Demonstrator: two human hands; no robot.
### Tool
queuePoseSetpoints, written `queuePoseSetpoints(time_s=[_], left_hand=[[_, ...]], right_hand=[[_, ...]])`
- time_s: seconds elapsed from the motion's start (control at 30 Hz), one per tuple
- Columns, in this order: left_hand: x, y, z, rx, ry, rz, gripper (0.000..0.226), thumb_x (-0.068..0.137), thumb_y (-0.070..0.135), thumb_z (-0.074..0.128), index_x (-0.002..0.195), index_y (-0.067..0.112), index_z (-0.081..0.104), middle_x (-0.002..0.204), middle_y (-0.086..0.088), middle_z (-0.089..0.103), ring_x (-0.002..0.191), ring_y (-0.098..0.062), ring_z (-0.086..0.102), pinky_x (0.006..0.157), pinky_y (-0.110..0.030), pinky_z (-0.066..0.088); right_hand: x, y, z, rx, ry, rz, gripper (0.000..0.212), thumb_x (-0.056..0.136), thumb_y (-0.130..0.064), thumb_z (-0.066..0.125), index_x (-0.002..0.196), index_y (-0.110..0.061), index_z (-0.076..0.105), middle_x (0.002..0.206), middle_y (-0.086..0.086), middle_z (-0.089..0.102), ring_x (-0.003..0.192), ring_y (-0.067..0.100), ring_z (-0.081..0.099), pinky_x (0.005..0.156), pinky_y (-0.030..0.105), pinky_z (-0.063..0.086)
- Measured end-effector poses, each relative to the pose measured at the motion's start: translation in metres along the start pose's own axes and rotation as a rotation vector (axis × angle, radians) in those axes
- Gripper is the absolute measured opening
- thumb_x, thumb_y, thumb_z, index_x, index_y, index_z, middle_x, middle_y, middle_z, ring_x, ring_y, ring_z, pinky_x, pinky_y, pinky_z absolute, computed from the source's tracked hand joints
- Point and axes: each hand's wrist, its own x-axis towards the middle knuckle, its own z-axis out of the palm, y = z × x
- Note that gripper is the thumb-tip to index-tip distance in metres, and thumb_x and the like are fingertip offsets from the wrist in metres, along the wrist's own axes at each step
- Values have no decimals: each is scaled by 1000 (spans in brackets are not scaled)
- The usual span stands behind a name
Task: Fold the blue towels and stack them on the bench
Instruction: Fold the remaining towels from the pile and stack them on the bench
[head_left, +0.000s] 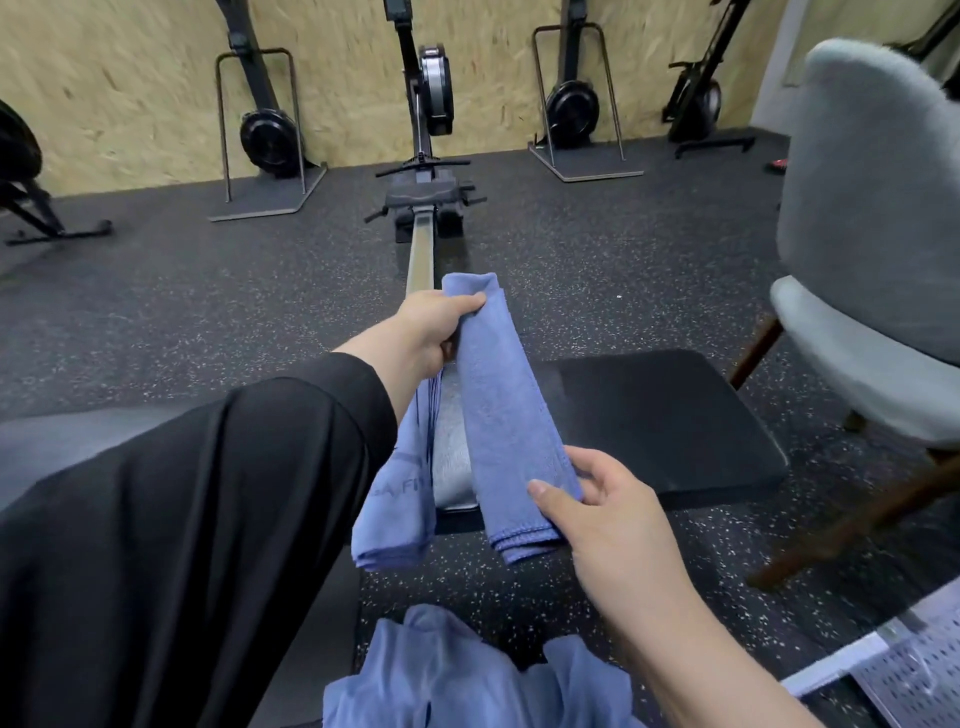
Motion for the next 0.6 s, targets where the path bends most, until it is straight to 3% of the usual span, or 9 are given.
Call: queuePoseSetpoints(time_s=[0.1, 0.23, 0.27, 0.33, 0.37, 0.43, 0.53, 0.6], left_hand=[[28, -7, 9, -10, 4, 7, 13, 90, 18, 76, 85, 12, 65, 82, -6, 66, 73, -22, 63, 64, -30, 50], [65, -1, 13, 57, 15, 31, 32, 84, 32, 81, 93, 7, 64, 96, -10, 66, 85, -27, 64, 74, -35, 53], [72, 0, 13, 158, 7, 42, 49, 81, 42, 82, 104, 4, 64, 104, -9, 65, 92, -27, 65, 78, -36, 54], [77, -5, 14, 585, -26, 86, 76, 85, 55, 73, 132, -1, 52, 124, -10, 59, 110, -29, 61, 90, -37, 51], [77, -13, 16, 794, 6, 153, 74, 93, 53, 64, 140, -1, 44, 133, -11, 54, 118, -30, 56, 94, -37, 47], [72, -34, 18, 950, 97, 292, 65, 102, 42, 52, 152, 7, 32, 151, -15, 41, 134, -34, 45, 107, -40, 40], [54, -70, 15, 1004, 116, 516, 43, 101, 27, 48, 142, 14, 49, 148, -15, 41, 134, -38, 44, 105, -48, 41], [37, -89, 13, 1063, 86, 577, 34, 101, 25, 48, 131, 13, 60, 143, -17, 46, 129, -39, 47, 101, -52, 44]], right_hand=[[28, 5, 6, -54, 38, -26, 28, 91, -11, 75, 117, -16, 66, 85, -9, 79, 75, 5, 75, 63, 14, 53], [62, 5, 15, -168, 96, -48, 27, 88, -21, 77, 113, -23, 66, 83, -9, 78, 75, 4, 74, 70, 24, 57], [70, 7, 16, -232, 104, -39, 28, 87, -26, 78, 113, -24, 66, 84, -8, 78, 78, 6, 73, 76, 31, 58], [85, 19, 18, -414, 88, -8, 33, 85, -36, 78, 114, -26, 67, 94, -9, 75, 88, 12, 70, 83, 38, 56], [89, 25, 18, -496, 77, -4, 36, 84, -41, 77, 116, -27, 67, 102, -9, 72, 94, 14, 68, 86, 39, 55], [93, 36, 17, -567, 90, -38, 44, 83, -49, 76, 120, -29, 65, 113, -9, 63, 106, 15, 61, 93, 40, 51], [92, 40, 15, -602, 147, -194, 60, 80, -49, 79, 131, -33, 52, 124, -10, 49, 119, 15, 49, 101, 38, 44], [92, 42, 14, -661, 134, -320, 47, 83, -43, 77, 124, -35, 55, 126, -13, 46, 121, 14, 44, 104, 41, 41]])
